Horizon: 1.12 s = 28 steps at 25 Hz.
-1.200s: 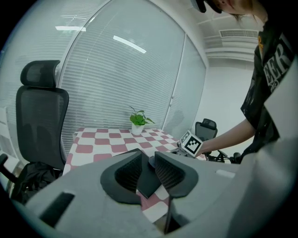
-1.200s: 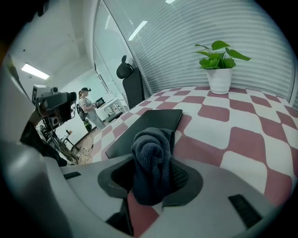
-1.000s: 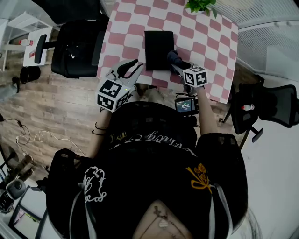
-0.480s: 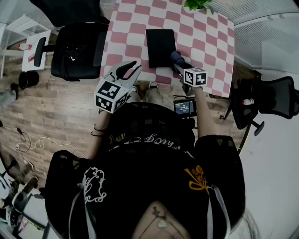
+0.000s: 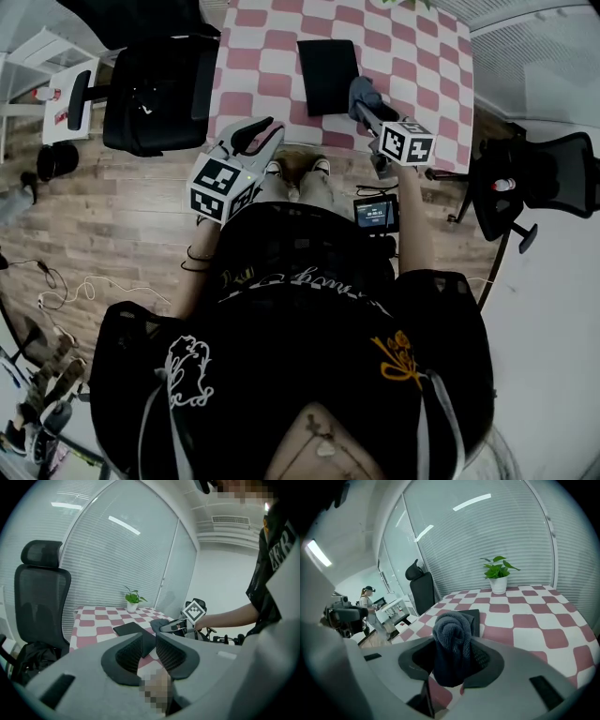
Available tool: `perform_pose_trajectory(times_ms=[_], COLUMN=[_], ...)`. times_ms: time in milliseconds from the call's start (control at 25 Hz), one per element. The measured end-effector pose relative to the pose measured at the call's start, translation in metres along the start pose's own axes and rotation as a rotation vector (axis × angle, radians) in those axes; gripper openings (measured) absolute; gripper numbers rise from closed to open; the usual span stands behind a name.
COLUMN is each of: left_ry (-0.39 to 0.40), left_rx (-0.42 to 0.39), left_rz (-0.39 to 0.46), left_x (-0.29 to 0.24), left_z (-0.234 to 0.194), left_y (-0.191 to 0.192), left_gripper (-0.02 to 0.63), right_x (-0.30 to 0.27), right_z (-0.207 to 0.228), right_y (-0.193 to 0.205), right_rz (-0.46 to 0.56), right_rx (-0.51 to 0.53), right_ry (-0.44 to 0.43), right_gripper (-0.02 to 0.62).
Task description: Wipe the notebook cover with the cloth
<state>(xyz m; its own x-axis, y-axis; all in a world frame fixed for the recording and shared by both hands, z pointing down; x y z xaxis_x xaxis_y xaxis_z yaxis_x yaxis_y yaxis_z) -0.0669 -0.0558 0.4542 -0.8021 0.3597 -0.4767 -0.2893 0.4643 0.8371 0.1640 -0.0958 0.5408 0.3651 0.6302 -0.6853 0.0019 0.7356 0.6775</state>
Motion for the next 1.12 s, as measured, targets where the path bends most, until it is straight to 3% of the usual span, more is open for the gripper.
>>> perform_pose_trajectory(times_ms=[320, 600, 800, 1120], left_ry=[-0.028, -0.064, -0.052, -0.019], left_rx=[0.037, 0.039, 0.028, 0.003], left_rz=[0.014, 0.04, 0.051, 0.042], left_x=[0.007, -0.005, -0.019, -0.031], left_z=[0.009, 0.034, 0.091, 0.201], left_y=[0.011, 0.006, 0.007, 0.027], left_gripper=[0.083, 0.082, 0.083, 0.083], right_x=[0.031, 0.078, 0.128, 0.206], right_z=[-0.047, -0.066, -0.062, -0.043], right_y=[0.001, 0.025, 0.058, 0.12], right_rz=[0.016, 0.046, 0.089, 0.102], right_rx=[0.027, 0.014, -0.025, -0.005], right_ry=[-0.077, -0.124, -0.142, -0.149], right_gripper=[0.133, 0.133, 0.133, 0.133])
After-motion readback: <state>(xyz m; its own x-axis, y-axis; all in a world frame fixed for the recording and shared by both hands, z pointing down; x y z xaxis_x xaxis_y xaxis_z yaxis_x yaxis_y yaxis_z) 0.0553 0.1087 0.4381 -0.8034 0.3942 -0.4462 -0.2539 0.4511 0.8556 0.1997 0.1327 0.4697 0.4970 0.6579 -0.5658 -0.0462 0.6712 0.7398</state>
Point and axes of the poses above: the fingertips, and each gripper's own axes: x backward along the fingers, z to its right, y out of its underside, the point moved 2 cm from there along x, backward along the fingers, and after that the axes turned 7 degrees about -z, right-handed, at the moved point
